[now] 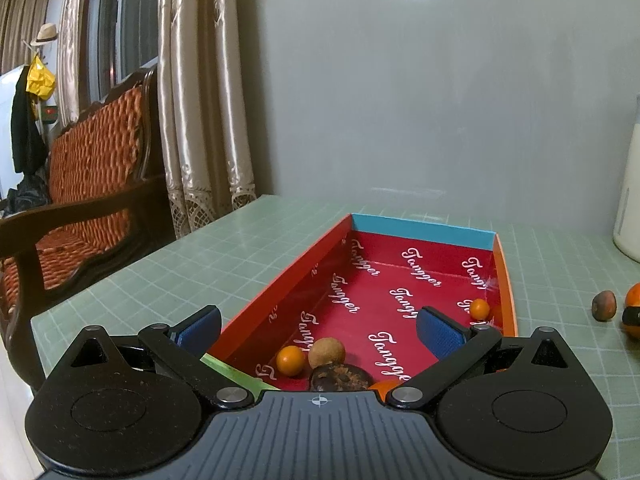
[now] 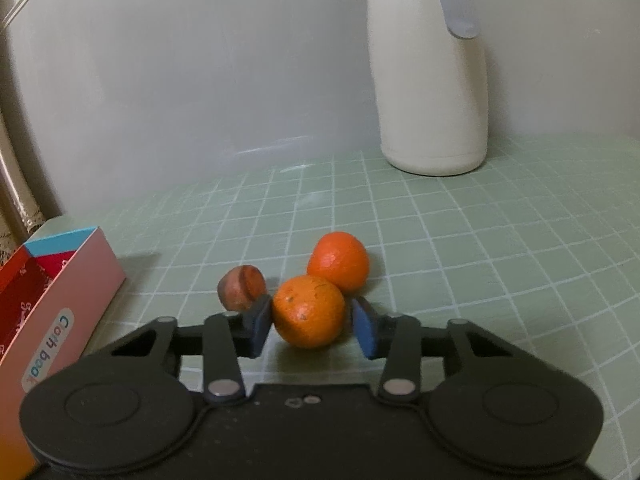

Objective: Organize fruits
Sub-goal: 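Move the right tool to the large tangerine and close on it, then carry the large tangerine into the box and open the right gripper, then move the left tool to the brown nut and close on it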

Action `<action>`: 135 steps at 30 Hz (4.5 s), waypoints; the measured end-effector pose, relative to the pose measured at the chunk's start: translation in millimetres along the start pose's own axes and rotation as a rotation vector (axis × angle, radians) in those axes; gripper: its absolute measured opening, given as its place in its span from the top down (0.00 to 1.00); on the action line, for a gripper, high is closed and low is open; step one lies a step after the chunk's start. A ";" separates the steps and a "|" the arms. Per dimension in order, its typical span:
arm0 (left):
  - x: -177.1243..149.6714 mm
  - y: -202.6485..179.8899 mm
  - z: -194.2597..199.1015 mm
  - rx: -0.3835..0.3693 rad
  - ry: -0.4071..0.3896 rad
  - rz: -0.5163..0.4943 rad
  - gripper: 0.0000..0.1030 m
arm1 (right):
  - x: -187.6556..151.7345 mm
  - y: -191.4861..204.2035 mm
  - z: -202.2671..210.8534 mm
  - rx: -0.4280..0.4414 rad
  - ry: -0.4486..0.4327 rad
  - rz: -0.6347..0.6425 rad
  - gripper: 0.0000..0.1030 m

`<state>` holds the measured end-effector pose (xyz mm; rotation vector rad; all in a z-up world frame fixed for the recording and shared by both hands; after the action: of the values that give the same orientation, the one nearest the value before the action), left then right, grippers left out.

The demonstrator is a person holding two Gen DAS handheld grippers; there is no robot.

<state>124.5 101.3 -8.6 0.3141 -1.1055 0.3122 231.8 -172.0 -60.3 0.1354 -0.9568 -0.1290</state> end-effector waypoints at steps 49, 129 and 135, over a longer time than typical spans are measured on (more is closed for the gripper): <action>-16.5 130.9 4.9 0.219 0.035 0.199 0.00 | -20.1 162.2 84.2 0.523 -0.140 0.300 0.64; 9.0 -229.7 -13.5 -0.404 0.061 -0.369 0.19 | 1.5 -121.4 108.6 -0.358 -0.296 -0.068 0.05; 4.9 -255.1 -22.2 -0.445 0.074 -0.418 0.36 | -0.8 -139.0 122.4 -0.446 -0.337 -0.096 0.05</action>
<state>246.1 -122.3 -36.7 0.1281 -0.9780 -0.2899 124.0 -315.6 -15.2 -0.2599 -1.2336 -0.4607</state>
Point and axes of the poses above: each gripper's, at about its wrist camera, not at the fingertips, and z roughly against the way its jaws point, y to its left, x to its top, the point moved 6 cm from there along -z, roughly the way its jaws point, and after that the axes turned 1 degree about -x, right-handed, at the moved point
